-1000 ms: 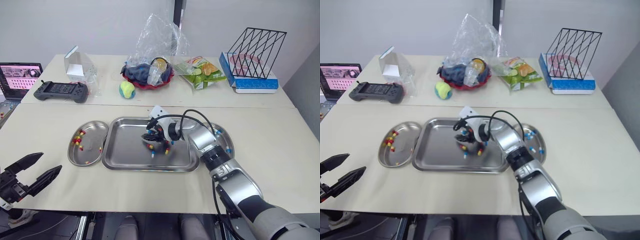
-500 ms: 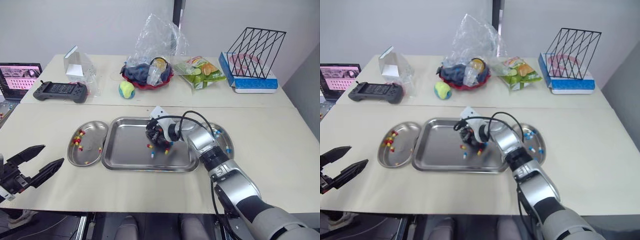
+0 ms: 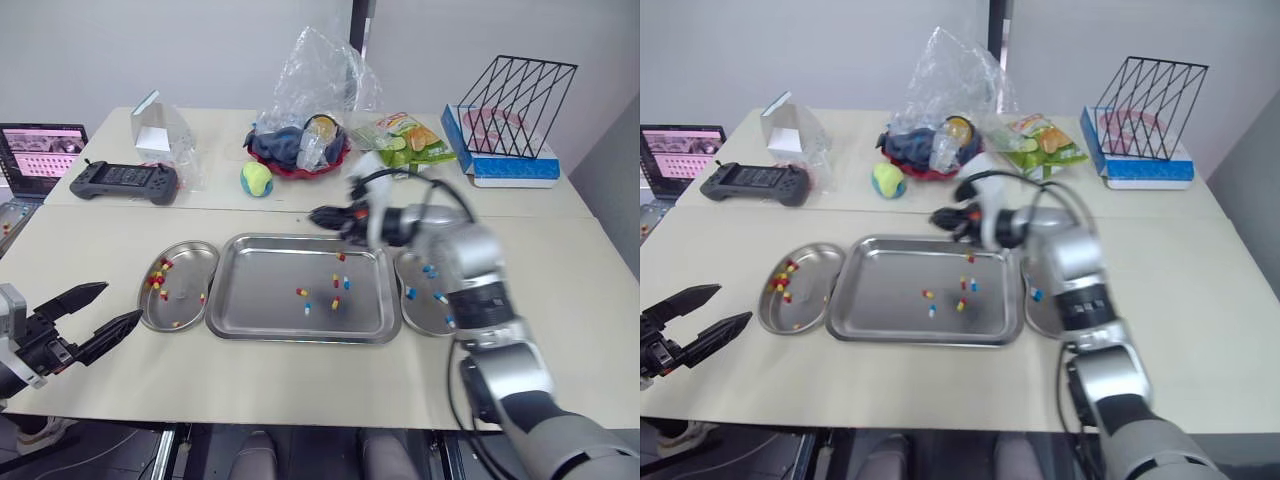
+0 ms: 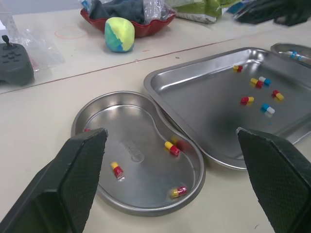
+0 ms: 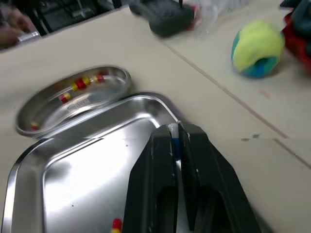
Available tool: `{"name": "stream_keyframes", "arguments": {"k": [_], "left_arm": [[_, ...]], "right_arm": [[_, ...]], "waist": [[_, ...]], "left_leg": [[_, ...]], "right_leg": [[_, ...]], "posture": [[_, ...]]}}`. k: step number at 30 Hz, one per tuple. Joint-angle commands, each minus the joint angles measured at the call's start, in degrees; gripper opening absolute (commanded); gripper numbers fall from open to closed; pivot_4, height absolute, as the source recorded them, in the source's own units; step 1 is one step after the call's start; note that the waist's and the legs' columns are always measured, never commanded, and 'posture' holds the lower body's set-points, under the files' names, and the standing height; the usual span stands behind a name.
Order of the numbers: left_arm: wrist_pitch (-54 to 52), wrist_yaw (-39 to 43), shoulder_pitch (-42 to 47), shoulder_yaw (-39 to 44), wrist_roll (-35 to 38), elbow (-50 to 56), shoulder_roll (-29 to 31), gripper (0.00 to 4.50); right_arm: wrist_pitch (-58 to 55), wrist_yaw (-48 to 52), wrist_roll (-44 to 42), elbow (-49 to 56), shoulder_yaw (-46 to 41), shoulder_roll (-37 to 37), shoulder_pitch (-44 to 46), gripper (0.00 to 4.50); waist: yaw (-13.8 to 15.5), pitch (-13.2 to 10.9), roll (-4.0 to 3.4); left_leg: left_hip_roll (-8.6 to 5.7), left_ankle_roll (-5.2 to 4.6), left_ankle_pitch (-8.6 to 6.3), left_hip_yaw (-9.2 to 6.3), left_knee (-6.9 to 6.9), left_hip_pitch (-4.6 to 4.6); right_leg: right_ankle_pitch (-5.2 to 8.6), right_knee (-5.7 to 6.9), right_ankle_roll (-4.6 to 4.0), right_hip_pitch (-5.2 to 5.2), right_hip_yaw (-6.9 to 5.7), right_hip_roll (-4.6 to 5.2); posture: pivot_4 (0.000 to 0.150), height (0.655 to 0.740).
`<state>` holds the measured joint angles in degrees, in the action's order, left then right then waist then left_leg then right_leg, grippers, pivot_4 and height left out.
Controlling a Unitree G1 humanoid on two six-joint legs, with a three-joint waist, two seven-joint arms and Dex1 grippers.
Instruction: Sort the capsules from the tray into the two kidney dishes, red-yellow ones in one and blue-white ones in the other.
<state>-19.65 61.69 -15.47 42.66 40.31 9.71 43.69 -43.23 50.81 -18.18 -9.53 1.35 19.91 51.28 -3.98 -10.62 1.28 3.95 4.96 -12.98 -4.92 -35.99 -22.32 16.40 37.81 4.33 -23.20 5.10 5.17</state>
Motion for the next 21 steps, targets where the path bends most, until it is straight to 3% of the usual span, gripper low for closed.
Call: {"name": "stream_keyframes", "arguments": {"k": [1,5,10,21], "left_arm": [[1.63,1.38,1.74,-0.4,-0.22,-1.78,1.34,4.5],[2.49,2.23,4.28,-2.07,-0.71,-4.24,1.92,4.5],[2.64,2.54,6.9,-4.27,-1.25,-5.48,2.2,4.5],[2.57,3.17,8.36,-5.87,-1.7,-7.03,2.23,4.5]], "right_arm": [[0.03,6.03,-4.31,4.07,-4.18,7.27,-3.86,0.02],[1.2,12.02,-4.41,5.71,-4.25,17.94,-9.42,0.02],[5.75,13.75,-1.25,2.12,-3.62,25.73,-13.77,0.02],[11.38,10.46,4.63,0.39,0.15,27.1,-19.39,0.02]], "waist": [[0.09,0.0,0.01],[0.06,-0.02,0.01],[-0.5,-0.01,0.01],[-0.02,-0.02,0.01]], "left_leg": [[0.0,0.0,0.0,0.0,0.0,0.01],[0.0,-0.01,-0.01,0.03,0.0,0.0],[0.0,-0.02,-0.01,0.07,0.0,0.06],[0.0,-0.02,-0.01,0.1,-0.03,0.02]], "right_leg": [[0.0,-0.02,0.0,0.01,0.0,-0.01],[0.0,-0.06,0.0,0.0,0.02,-0.01],[0.0,-0.05,0.0,-0.01,0.12,-0.05],[0.0,-0.12,0.01,0.02,0.12,-0.02]], "posture": [[0.15,0.738],[0.15,0.738],[0.15,0.738],[0.15,0.738]]}}
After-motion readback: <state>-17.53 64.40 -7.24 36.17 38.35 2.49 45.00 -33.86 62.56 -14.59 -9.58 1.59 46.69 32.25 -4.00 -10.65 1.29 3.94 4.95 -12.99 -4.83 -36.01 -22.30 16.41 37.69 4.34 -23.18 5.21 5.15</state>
